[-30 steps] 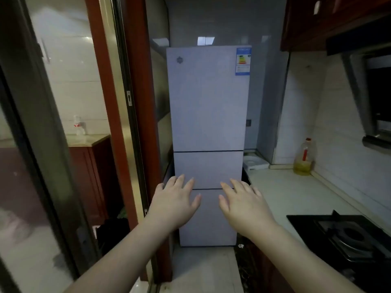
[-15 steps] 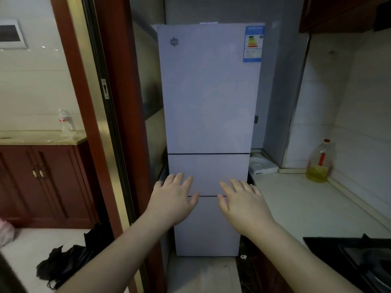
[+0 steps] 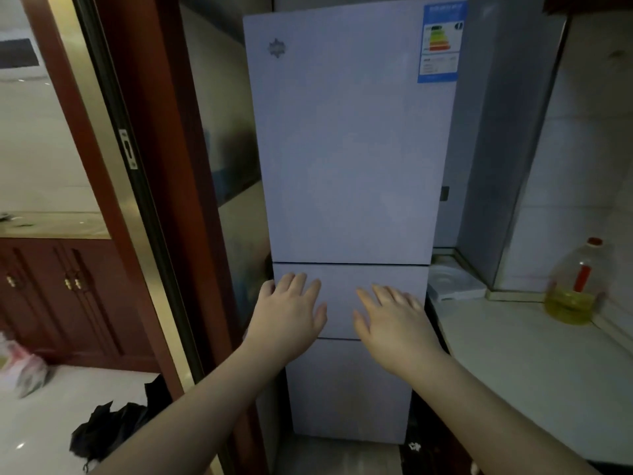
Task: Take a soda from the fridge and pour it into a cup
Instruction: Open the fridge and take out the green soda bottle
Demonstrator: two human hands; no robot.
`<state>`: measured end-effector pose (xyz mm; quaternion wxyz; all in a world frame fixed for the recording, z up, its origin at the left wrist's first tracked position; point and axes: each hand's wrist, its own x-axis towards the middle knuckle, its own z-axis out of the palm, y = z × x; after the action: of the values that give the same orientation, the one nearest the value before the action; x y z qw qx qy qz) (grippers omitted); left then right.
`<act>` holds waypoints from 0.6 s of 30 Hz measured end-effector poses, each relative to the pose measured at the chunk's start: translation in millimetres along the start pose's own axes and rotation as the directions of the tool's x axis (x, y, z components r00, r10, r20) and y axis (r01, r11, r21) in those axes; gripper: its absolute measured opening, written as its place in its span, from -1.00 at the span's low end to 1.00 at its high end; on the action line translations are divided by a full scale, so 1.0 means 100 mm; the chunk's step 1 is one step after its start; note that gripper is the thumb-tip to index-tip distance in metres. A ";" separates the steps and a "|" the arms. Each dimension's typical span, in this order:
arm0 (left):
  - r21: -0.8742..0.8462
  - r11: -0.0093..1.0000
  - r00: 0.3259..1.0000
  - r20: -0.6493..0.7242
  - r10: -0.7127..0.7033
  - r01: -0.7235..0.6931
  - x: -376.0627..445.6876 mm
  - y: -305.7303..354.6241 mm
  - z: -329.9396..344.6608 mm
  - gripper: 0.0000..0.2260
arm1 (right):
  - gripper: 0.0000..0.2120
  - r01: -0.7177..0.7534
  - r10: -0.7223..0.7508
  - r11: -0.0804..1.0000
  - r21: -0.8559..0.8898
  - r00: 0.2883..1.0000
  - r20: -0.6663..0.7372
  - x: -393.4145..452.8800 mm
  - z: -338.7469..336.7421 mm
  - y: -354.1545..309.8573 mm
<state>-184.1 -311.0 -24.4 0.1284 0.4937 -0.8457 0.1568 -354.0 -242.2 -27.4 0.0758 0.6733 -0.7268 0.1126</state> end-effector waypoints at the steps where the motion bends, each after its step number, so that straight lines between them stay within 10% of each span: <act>1: -0.016 1.000 1.000 -0.029 0.006 -0.007 0.07 0.00 0.07 -0.53 | -0.49 0.000 0.000 1.000 0.001 1.000 -0.004 0.09 0.03 0.02; 18: -0.157 0.988 0.997 -0.078 -0.015 0.003 1.81 -1.19 0.98 -0.49 | -0.46 0.012 -0.013 0.999 -0.035 1.000 -0.028 2.24 0.62 -0.19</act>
<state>-172.9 -549.0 -30.8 0.2010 0.4792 -0.8474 0.1086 -351.0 -475.0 -27.0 0.0982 0.6747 -0.7234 0.1091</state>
